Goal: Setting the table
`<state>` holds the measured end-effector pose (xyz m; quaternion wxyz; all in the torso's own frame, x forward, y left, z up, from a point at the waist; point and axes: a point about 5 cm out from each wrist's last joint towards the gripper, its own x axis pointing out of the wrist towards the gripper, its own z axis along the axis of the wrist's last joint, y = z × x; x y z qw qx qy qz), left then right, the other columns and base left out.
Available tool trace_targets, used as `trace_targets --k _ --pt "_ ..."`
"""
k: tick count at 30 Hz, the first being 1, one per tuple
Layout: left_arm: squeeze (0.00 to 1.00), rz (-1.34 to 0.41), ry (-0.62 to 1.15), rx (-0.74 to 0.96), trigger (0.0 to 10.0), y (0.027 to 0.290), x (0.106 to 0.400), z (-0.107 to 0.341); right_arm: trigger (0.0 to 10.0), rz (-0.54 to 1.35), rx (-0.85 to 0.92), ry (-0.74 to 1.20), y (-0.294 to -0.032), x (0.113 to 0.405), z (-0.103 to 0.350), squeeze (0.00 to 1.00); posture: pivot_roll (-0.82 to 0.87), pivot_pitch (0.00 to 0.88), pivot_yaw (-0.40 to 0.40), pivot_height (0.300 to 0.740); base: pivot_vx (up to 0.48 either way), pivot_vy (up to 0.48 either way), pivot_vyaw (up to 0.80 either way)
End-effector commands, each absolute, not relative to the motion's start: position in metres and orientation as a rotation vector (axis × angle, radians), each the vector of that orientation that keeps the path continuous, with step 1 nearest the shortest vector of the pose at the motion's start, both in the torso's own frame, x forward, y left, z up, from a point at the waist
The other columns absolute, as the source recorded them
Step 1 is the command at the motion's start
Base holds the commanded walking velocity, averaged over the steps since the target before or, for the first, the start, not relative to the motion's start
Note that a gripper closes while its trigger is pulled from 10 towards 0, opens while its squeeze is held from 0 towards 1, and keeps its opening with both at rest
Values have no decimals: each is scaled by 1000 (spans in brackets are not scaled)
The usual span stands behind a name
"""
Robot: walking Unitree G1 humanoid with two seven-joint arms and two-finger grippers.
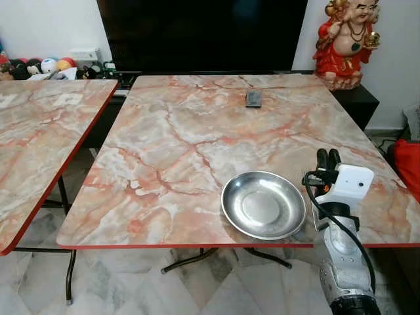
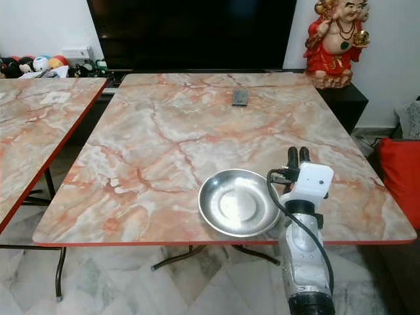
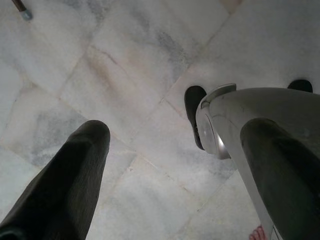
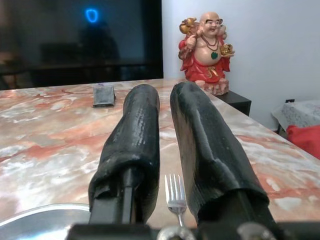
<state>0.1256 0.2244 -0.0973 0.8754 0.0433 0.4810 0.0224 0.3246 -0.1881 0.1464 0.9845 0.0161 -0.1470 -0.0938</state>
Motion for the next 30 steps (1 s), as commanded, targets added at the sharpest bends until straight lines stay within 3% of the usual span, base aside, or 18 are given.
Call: trace_targets --k 1,4,10,30 --pt "0 55 1041 85 10000 226 116 -100 10000 -176 28 -302 -184 325 150 0 -31 0 5 740 0 0 0" --pt "0 56 1041 83 10000 226 116 -100 10000 -170 -11 -313 -184 323 153 0 -24 0 0 740 0 -154 0" --pt "0 63 1043 86 10000 228 114 -100 10000 -170 -16 -323 -183 320 155 0 0 3 -2 740 0 0 773" --pt "0 64 1047 83 10000 230 113 -100 10000 -168 5 -318 -177 322 158 0 11 53 1 740 0 480 0"
